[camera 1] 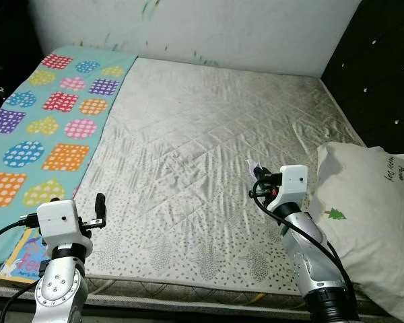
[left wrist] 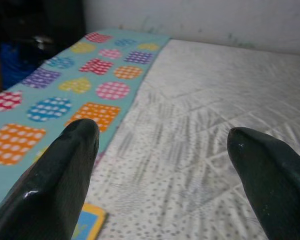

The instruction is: Clean up the room

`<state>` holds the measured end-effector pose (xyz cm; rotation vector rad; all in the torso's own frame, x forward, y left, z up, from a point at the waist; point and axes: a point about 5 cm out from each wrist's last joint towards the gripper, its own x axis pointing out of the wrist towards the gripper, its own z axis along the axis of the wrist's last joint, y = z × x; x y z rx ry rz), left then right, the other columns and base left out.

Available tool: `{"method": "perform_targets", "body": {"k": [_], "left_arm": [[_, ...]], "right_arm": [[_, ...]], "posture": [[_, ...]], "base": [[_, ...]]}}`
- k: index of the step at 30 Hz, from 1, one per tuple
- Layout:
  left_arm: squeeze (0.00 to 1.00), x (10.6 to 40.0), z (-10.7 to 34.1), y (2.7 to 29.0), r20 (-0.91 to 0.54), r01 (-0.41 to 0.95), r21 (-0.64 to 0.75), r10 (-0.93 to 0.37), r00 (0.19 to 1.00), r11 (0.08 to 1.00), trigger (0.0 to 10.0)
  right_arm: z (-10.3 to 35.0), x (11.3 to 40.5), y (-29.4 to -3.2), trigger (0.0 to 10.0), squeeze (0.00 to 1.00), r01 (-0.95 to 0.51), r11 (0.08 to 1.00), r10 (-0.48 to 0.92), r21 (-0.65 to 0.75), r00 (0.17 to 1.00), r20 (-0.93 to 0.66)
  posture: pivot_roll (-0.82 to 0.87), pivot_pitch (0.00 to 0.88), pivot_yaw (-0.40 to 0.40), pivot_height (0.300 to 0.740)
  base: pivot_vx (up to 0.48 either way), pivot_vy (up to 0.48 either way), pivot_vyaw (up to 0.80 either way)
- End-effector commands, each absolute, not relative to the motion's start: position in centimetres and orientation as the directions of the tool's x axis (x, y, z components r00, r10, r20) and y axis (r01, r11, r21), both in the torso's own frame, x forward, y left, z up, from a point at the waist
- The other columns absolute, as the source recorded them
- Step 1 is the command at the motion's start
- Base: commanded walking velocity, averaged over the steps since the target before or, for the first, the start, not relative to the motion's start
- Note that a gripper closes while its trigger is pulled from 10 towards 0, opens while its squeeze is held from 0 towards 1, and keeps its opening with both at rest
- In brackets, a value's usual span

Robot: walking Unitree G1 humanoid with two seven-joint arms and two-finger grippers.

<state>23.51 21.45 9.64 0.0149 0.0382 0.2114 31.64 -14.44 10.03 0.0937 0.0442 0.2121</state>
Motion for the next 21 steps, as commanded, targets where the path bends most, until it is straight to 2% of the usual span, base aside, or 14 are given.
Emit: {"method": "perform_targets", "body": {"k": [1, 8, 15, 17, 21], "left_arm": [[0.00, 23.91, 9.73, 20.85, -0.029, -0.180, 0.013, 0.181, 0.983, 0.984, 10.0], [0.00, 24.05, 9.47, 20.51, -0.042, -0.166, -0.021, 0.165, 0.985, 0.986, 10.0], [0.00, 23.98, 9.33, 20.47, -0.052, -0.164, -0.048, 0.161, 0.986, 0.985, 10.0], [0.00, 24.00, 9.29, 20.43, -0.053, -0.156, -0.055, 0.153, 0.987, 0.986, 10.0], [0.00, 24.21, 9.34, 20.10, -0.051, -0.141, -0.068, 0.137, 0.989, 0.988, 10.0]], "right_arm": [[10.15, 31.81, -14.97, 10.0, 0.00, -0.190, 0.978, 0.194, 0.090, 0.981, -0.032], [10.16, 31.87, -15.04, 10.0, 0.00, -0.183, 0.979, 0.186, 0.087, 0.982, -0.033], [10.00, 31.84, -14.92, 10.0, 0.00, -0.188, 0.979, 0.191, 0.085, 0.981, -0.039], [10.00, 31.84, -14.89, 10.0, 0.00, -0.188, 0.979, 0.192, 0.084, 0.981, -0.039], [10.10, 31.99, -14.79, 10.0, 0.00, -0.189, 0.978, 0.193, 0.085, 0.981, -0.035]], "posture": [[0.05, 0.063, -0.094, 0.740], [0.06, 0.061, -0.095, 0.740], [0.06, 0.061, -0.095, 0.740], [0.06, 0.061, -0.095, 0.740], [0.06, 0.061, -0.095, 0.740]], "base": [[0.000, 0.000, -0.58], [0.000, 0.000, -0.06], [0.000, 0.000, -0.67], [0.000, 0.000, 0.00], [0.000, 0.319, 0.00]]}}
